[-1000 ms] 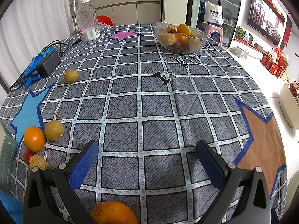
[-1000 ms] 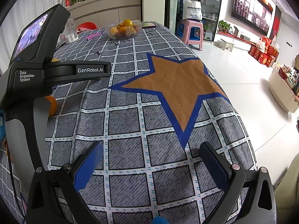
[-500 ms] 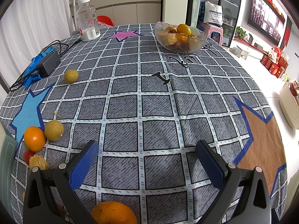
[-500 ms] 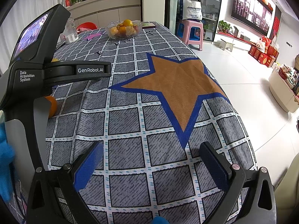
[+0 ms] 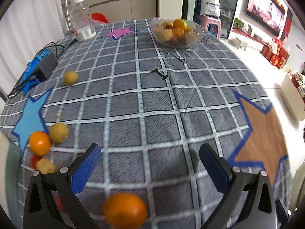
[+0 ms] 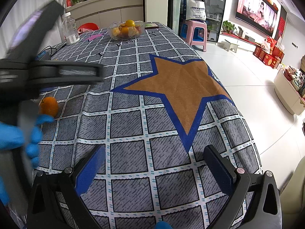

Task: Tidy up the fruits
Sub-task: 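Lower the left gripper onto the orange and close around it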

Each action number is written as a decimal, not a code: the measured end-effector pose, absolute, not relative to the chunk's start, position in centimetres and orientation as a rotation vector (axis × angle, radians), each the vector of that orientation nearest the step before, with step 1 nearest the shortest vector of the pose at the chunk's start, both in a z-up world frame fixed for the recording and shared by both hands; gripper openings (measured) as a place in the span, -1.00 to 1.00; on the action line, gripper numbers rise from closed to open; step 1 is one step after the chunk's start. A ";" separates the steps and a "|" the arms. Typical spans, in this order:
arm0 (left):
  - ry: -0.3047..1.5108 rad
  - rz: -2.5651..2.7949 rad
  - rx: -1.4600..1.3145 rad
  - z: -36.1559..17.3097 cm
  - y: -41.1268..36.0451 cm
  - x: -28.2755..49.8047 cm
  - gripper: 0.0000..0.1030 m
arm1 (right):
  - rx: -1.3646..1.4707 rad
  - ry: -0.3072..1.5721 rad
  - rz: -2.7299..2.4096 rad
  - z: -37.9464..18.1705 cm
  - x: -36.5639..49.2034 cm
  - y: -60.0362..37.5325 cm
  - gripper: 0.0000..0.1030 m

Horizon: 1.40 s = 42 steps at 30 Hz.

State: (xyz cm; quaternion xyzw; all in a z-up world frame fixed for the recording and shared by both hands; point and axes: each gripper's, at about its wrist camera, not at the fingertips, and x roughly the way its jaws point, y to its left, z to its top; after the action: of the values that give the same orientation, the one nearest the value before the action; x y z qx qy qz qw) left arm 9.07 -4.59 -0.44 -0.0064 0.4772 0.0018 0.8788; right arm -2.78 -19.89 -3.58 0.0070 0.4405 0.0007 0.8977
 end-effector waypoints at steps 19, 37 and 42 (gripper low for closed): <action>0.819 -0.080 0.013 2.4 7.6 -9.4 1.00 | 0.005 0.924 -0.009 -3.6 -2.3 -19.5 1.00; 0.864 -0.064 0.148 -0.8 3.2 -7.8 0.36 | 0.049 0.785 0.304 -1.7 -14.2 -17.0 1.00; 0.886 -0.091 0.086 -1.0 4.1 -7.6 -0.17 | -0.034 0.798 0.330 -2.5 -14.0 -13.8 0.99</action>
State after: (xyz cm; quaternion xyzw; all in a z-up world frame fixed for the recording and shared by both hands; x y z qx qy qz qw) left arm -7.60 4.08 -0.96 0.0418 0.4284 -0.0440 0.9016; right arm -13.97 -13.75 -2.54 -0.0167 0.3865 0.1599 0.9082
